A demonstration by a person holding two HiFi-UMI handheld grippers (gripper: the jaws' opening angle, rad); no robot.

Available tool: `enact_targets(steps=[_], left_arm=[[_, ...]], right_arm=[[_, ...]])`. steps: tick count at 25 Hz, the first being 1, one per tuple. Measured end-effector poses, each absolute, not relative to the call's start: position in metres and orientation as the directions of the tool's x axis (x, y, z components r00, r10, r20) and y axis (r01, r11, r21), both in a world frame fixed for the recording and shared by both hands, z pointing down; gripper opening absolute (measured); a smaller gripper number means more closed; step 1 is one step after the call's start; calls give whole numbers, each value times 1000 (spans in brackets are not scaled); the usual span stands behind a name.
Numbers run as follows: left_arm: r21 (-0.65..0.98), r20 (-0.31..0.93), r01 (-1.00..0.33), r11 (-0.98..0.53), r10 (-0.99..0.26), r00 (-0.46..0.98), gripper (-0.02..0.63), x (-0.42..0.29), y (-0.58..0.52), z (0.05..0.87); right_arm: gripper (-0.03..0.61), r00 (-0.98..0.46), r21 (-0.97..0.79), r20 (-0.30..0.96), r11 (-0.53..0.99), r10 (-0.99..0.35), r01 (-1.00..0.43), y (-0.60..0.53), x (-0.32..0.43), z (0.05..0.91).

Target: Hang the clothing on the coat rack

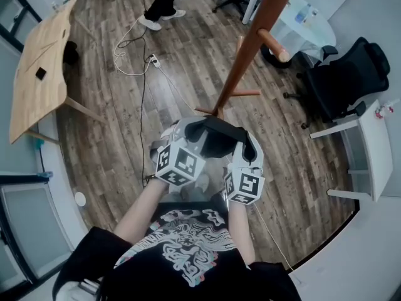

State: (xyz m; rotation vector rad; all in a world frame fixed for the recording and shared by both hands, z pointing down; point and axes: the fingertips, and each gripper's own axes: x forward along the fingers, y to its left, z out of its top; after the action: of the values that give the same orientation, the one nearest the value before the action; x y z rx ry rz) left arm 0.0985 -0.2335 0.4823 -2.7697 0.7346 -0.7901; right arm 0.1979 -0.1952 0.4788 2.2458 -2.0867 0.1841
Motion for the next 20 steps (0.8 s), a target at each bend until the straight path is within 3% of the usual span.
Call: enact_targets(steps=[20], left_arm=[[-302, 448, -486, -820, -572, 687, 9, 121, -286, 482]], right_arm=[[14, -12, -34, 113, 8, -994, -999, -254, 225, 477]])
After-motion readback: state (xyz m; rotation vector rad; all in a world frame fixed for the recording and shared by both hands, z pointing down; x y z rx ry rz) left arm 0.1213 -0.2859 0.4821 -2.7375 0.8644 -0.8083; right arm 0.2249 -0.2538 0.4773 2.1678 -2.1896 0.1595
